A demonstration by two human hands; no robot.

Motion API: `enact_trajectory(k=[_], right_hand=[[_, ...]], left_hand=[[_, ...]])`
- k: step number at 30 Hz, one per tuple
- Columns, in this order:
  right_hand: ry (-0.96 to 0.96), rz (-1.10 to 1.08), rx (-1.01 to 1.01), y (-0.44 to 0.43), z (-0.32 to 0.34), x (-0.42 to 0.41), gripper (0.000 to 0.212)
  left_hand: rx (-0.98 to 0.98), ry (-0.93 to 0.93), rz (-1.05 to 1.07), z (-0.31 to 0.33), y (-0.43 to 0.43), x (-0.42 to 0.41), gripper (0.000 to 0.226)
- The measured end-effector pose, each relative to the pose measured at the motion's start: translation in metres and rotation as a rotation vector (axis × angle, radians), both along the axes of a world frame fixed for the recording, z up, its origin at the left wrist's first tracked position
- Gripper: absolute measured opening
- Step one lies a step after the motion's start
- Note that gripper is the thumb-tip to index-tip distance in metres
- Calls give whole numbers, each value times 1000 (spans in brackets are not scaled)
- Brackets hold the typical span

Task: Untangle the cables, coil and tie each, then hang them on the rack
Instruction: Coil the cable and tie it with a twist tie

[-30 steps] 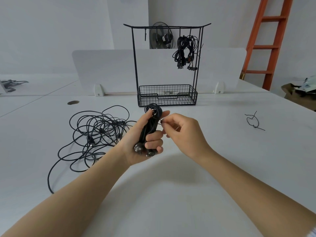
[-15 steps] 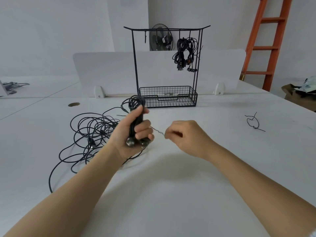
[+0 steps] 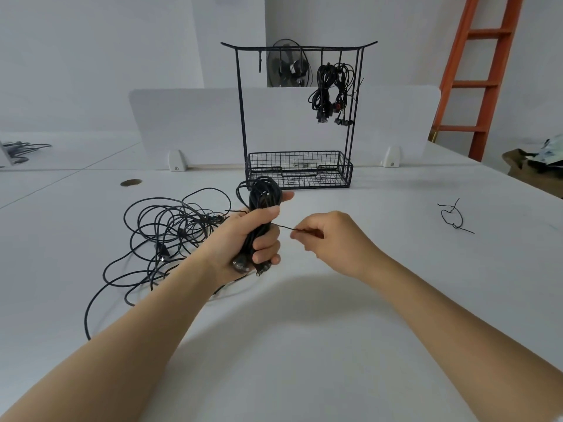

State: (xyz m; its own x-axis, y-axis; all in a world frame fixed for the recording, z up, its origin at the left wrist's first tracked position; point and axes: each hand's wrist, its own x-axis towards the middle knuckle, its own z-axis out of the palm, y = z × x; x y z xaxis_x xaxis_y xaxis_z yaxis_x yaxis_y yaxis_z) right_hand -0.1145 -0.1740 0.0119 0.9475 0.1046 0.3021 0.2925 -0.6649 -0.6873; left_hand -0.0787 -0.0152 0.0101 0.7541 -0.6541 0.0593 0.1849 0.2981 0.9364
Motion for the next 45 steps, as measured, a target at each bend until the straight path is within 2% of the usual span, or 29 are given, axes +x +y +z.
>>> enact_trajectory(k=[7,8,11,16,18,21,24,30,33,35,37,38,41,45], right_hand=[[-98,39,16,7,3,-8,20],[-119,45,-2,8,2,-8,19],[-159,41,-81,8,3,-8,19],[-74,32,-321,8,6,-11,27],[-32,9,-414,10,8,-12,29],[8,-40,-573,12,11,-14,34],[21,-54,-646,17,14,-18,43],[-58,-91,-715,20,11,-20,25],[-148,-132,-639,18,12,-19,30],[-278,-153,-418,16,15,-22,33],[-274,-111,-129,19,20,-29,43],[-223,-81,-94,23,22,-31,46],[-120,-63,-213,31,17,-32,41],[-119,-95,-167,19,15,-20,28]], left_hand=[[90,-24,-78,-2,1,-2,53],[106,-36,-76,-1,0,-3,48],[165,-111,-2,3,-4,-7,6],[291,-148,176,1,-10,-5,49],[326,-140,226,2,-11,-5,46],[356,-118,300,2,-12,-5,27],[391,-119,353,0,-15,-4,24],[537,-231,374,-6,-19,-1,27],[604,-336,450,-11,-20,1,29],[640,-402,500,-13,-19,4,30],[741,-505,535,-15,-20,4,32],[807,-558,546,-15,-21,3,32],[923,-658,545,-12,-24,-1,30],[857,-600,551,-11,-23,0,26]])
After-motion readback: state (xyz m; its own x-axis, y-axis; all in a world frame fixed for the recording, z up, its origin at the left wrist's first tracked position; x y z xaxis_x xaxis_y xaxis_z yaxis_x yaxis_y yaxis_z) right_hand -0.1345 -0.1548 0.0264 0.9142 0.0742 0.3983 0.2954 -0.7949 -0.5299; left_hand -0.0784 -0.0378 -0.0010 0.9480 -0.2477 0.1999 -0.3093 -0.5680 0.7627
